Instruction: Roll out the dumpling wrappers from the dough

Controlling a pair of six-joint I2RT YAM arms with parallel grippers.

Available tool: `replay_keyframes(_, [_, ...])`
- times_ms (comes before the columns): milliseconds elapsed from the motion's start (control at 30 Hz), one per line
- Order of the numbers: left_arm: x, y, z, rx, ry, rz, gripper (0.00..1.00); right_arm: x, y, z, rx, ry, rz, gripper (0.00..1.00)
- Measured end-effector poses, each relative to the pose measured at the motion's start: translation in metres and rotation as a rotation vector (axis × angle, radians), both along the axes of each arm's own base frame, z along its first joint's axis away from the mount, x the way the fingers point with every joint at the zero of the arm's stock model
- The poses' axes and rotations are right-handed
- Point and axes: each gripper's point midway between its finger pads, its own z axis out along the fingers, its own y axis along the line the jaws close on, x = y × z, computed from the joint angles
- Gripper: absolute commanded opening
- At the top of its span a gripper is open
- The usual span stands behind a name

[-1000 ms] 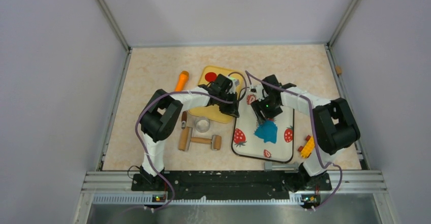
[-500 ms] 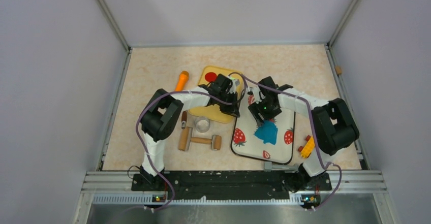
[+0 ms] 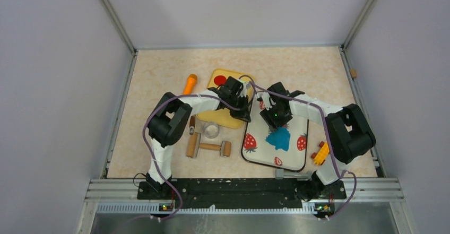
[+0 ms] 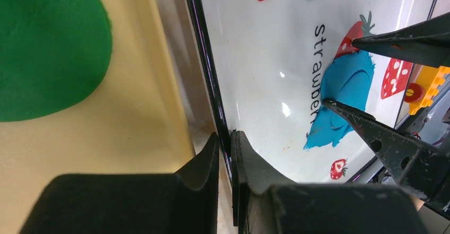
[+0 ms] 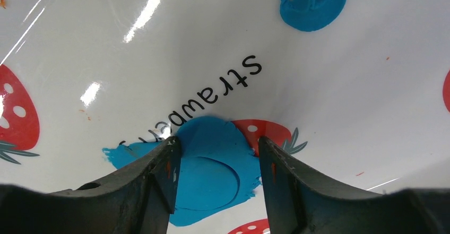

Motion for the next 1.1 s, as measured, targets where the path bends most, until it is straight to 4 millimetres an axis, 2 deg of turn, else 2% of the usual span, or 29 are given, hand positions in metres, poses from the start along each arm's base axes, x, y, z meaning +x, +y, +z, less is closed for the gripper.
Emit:
replay_keyframes(100, [0.003,-0.003,0.000,-0.006,-0.005,-0.001,0.00,0.001,-0.002,0.000,0.000,0.006,-0.008,0.38])
replay_keyframes(633, [0.012,-0.011,0.001,-0.034,-0.025,0.006,0.00,0.018,-0.017,0.001,-0.016,0.027,-0.046,0.33])
replay_keyframes(767, [0.013,-0.013,0.002,-0.040,-0.035,0.006,0.00,0.024,-0.024,0.002,-0.015,0.026,-0.072,0.26])
replay_keyframes(1100, [0.015,-0.016,0.001,-0.049,-0.042,0.002,0.00,0.028,-0.031,0.003,-0.015,0.027,-0.089,0.23])
